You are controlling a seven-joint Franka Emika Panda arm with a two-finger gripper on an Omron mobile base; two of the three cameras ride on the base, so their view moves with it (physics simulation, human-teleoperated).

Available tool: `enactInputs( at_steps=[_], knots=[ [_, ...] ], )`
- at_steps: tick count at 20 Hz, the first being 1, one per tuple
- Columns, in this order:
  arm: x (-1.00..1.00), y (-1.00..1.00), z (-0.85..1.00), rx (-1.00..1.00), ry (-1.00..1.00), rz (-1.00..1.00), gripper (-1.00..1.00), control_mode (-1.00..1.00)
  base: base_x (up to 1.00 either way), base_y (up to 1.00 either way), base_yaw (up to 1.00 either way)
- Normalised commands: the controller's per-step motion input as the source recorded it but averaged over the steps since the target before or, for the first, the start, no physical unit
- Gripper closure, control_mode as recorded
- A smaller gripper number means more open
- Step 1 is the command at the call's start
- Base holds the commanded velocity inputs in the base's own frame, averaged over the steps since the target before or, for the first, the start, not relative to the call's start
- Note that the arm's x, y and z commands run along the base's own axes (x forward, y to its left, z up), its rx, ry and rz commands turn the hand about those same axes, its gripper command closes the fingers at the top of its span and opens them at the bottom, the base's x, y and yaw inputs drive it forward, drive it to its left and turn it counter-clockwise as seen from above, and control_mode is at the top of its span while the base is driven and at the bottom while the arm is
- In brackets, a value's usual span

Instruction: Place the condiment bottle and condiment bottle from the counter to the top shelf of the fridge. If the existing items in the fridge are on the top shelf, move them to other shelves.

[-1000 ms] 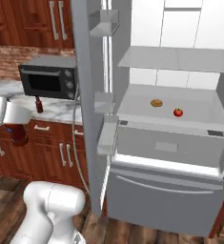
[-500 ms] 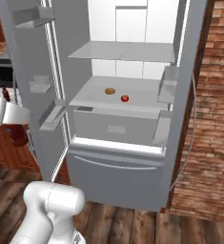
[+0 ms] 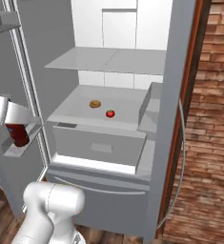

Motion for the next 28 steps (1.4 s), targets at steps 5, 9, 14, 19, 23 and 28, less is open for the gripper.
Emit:
enactInputs(
  at_steps=[5, 9, 14, 19, 23, 28],
  knots=[
    [0.0, 0.0, 0.0, 0.0, 0.0, 0.0, 1.0, 1.0, 0.79, 0.0, 0.0],
    [0.0, 0.0, 0.0, 0.0, 0.0, 0.0, 1.0, 1.0, 0.74, 0.0, 0.0],
    [0.08, 0.0, 0.12, 0.0, -0.04, 0.0, 1.0, -1.0, 0.47, 0.0, 0.0],
    [0.52, -0.11, 0.62, 0.05, -0.18, 0.03, 1.0, -1.0, 0.0, 0.0, 0.0],
    [0.89, -0.07, 0.29, 0.01, -0.03, 0.01, 1.0, -1.0, 0.0, 0.0, 0.0],
    [1.0, 0.0, 0.0, 0.0, 0.0, 0.0, 1.0, -1.0, 0.0, 0.0, 0.0]
  ],
)
